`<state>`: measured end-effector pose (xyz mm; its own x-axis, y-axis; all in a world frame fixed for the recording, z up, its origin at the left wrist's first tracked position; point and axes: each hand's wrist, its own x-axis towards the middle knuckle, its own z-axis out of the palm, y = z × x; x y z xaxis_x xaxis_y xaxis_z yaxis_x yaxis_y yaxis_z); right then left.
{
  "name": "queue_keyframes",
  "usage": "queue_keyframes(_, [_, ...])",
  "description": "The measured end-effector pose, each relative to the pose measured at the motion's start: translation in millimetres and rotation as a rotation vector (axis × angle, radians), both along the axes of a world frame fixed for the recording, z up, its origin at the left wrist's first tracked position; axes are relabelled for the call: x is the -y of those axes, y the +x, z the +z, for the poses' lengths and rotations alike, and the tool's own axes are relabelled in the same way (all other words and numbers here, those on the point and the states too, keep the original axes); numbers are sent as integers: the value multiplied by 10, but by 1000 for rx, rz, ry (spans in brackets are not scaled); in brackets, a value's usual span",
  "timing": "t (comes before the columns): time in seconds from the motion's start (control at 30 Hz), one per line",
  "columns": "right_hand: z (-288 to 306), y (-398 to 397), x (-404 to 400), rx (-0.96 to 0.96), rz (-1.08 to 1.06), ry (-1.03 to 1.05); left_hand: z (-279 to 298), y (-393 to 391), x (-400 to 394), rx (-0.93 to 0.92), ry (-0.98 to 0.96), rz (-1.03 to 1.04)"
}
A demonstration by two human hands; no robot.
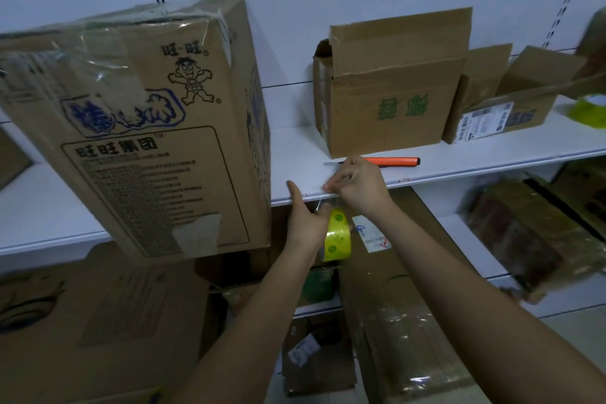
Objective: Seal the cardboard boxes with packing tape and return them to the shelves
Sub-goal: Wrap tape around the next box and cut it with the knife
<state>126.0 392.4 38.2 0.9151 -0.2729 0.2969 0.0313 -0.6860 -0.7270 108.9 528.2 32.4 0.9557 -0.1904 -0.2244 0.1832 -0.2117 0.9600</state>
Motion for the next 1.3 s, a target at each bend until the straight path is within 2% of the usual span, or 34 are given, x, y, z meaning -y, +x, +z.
queue_keyframes(0.07, [-13,39,8,-14,-16,31,-50,7,18,21,34,8])
queue_keyframes(0.33, [-41,145,121,-111,30,-99,-238,107,60,76,111,26])
queue_keyframes(0.5, [-107,176,128,-101,67,-134,-308,226,113,163,174,139])
queue_keyframes(0.67, [-147,190,109,-87,57,-131,-269,324,162,166,173,193])
queue_keyframes(0.8, [-122,137,73,-95,75,-160,-268,369,125,183,184,156])
queue_keyframes(0.87, [-84,82,71,-126,94,-180,-320,311,12,196,257,92])
queue_keyframes(1.0, [43,-94,-11,-77,90,-162,-265,-202,-453,416,433,-153])
queue_keyframes(1.07, [237,-220,-179,49,98,-68,-80,-460,-712,587,447,-318])
queue_keyframes(1.17, [743,-355,-541,345,182,48,439,-728,-1035,887,461,-490])
queue_keyframes(1.23, [1157,-386,-774,522,241,93,914,-803,-1234,1228,437,-368])
queue_keyframes(1.3, [1545,-408,-991,653,294,122,1383,-760,-1458,1567,447,-46])
